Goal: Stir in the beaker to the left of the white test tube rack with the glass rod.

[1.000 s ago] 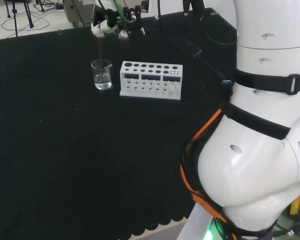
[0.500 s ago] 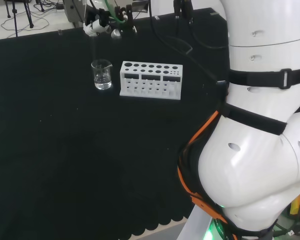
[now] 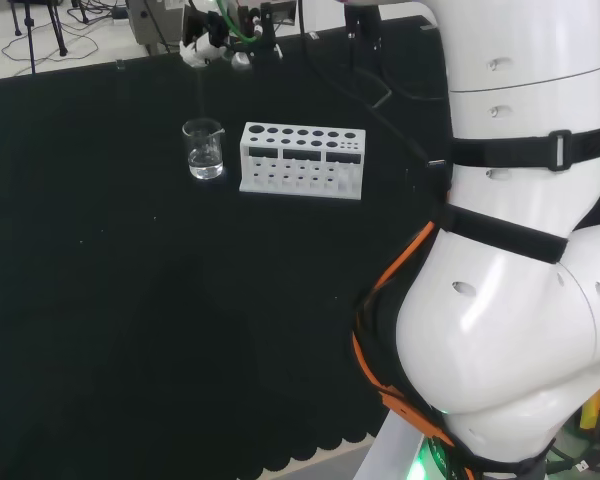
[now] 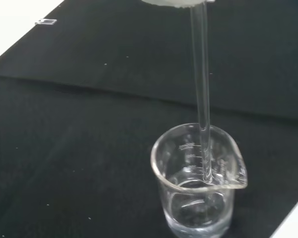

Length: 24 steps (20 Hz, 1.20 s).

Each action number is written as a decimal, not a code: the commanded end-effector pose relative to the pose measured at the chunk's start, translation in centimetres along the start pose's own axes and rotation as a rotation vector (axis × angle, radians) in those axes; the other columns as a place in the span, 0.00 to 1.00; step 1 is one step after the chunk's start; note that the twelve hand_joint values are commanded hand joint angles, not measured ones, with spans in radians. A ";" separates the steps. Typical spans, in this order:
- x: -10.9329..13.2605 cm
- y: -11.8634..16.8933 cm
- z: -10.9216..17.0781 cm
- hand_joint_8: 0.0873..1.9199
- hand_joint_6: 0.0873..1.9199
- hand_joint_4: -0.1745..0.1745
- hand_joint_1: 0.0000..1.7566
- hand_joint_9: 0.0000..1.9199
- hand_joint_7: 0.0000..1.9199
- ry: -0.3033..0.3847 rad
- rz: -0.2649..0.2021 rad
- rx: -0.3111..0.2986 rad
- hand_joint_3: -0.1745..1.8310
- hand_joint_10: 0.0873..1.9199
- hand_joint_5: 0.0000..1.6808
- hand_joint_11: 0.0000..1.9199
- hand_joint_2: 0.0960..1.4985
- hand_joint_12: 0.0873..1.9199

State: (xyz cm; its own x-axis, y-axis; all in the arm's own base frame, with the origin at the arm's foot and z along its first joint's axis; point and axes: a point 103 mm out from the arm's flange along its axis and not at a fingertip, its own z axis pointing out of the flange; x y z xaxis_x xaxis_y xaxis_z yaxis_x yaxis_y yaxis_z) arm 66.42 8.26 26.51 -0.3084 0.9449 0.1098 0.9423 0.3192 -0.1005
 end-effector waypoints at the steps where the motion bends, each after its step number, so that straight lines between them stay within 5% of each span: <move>1: -1.7 -3.1 -1.2 0.51 0.00 0.00 0.74 0.91 0.61 -0.011 0.066 -0.003 0.00 0.36 0.82 0.72 0.72 0.50; 15: 5.6 -1.0 0.5 0.51 0.00 0.00 0.74 0.91 0.61 -0.022 -0.067 0.015 0.00 0.36 0.82 0.72 0.72 0.50; 24: 2.8 0.4 0.6 0.51 0.00 0.00 0.74 0.91 0.61 -0.014 -0.042 0.014 0.00 0.36 0.82 0.72 0.72 0.50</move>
State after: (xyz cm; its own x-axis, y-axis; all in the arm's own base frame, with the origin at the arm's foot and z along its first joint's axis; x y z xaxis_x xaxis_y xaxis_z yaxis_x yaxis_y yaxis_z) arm 64.75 12.69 26.47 -0.3673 0.9248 0.0989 0.9200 0.3769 -0.1071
